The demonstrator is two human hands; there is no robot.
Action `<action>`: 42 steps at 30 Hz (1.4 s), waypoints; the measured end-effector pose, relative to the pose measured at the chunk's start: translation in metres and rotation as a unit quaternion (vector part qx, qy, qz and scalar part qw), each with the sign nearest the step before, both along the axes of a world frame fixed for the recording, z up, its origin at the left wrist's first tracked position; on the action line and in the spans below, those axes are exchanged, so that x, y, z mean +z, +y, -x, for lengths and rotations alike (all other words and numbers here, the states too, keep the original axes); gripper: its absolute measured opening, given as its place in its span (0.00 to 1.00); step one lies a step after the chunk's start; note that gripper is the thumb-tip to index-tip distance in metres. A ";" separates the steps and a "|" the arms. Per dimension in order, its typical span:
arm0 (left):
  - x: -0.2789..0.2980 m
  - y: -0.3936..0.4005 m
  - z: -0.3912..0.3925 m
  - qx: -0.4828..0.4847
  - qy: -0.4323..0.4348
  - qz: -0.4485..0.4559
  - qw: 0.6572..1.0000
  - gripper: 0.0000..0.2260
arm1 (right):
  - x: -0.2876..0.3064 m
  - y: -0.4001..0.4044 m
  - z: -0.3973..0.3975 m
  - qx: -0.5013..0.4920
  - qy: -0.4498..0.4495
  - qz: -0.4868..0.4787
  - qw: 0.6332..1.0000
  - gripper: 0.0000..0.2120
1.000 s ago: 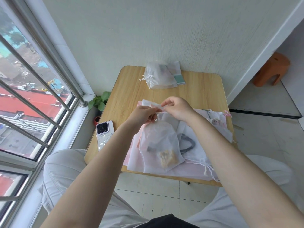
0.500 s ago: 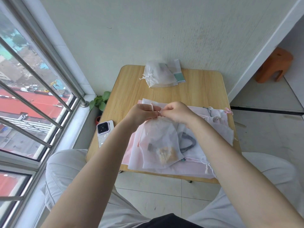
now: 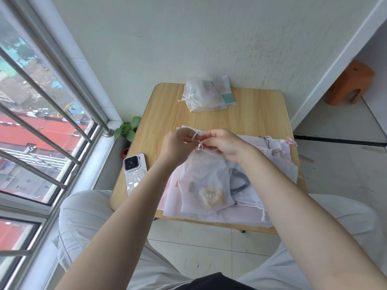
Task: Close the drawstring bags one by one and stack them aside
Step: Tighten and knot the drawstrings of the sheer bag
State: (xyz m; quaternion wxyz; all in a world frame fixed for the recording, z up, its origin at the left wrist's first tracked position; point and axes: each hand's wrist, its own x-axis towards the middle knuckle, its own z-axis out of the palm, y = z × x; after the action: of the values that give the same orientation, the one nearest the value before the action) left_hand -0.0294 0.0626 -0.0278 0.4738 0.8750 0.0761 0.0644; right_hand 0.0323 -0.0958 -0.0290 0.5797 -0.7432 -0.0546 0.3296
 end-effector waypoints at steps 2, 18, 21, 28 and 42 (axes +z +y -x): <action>-0.004 -0.003 0.002 0.016 -0.013 -0.004 1.000 0.06 | -0.002 0.000 -0.001 -0.002 0.025 -0.007 1.000 0.09; -0.013 -0.007 0.006 0.085 0.046 0.190 0.977 0.07 | 0.006 -0.013 -0.009 -0.062 0.177 -0.087 0.978 0.09; -0.015 -0.007 0.008 0.098 0.067 0.217 0.969 0.05 | 0.008 -0.015 -0.012 -0.129 0.151 -0.172 0.965 0.16; -0.017 -0.011 0.008 0.114 0.083 0.215 0.966 0.03 | 0.013 -0.012 -0.009 -0.222 0.181 -0.325 0.901 0.20; -0.023 0.001 0.013 0.142 0.111 0.264 0.948 0.05 | 0.014 -0.010 0.002 0.084 -0.151 0.234 0.957 0.10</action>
State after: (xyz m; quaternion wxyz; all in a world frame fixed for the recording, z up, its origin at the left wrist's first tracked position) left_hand -0.0428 0.0641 -0.0506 0.6625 0.7002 0.2660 0.0115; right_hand 0.0307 -0.1062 -0.0153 0.3452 -0.8919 -0.1252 0.2641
